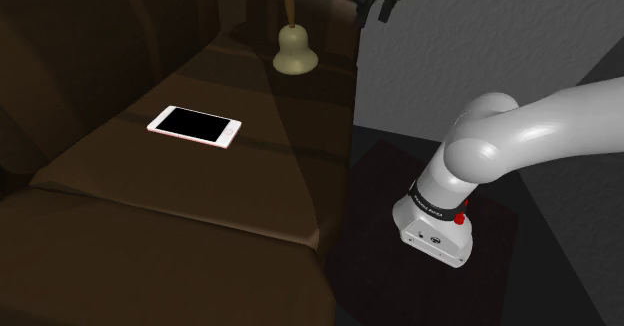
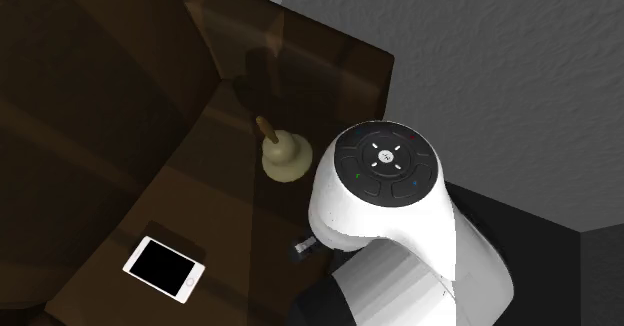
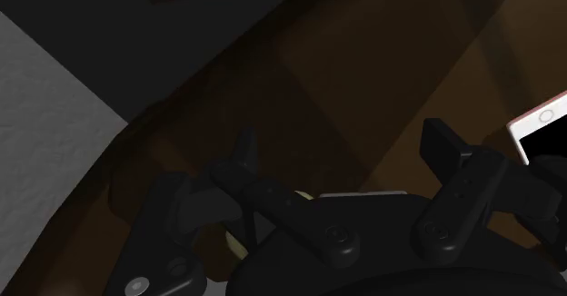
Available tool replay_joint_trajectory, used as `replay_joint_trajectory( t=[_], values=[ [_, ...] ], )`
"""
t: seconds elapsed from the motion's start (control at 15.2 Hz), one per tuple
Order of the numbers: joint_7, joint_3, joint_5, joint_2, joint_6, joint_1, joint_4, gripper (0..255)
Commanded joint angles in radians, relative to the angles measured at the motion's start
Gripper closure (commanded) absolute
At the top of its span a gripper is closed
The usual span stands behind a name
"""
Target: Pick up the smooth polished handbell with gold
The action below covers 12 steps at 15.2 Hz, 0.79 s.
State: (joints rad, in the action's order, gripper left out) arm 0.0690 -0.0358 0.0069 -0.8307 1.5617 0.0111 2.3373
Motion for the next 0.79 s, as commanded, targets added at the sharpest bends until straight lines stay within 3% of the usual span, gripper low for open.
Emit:
replay_joint_trajectory(
  t=[0.0,0.73],
  values=[
    [0.0,0.0,0.0,0.0,0.0,0.0,0.0,0],
    [0.137,0.075,-0.086,0.446,0.097,-0.045,-0.348,0]
  ],
)
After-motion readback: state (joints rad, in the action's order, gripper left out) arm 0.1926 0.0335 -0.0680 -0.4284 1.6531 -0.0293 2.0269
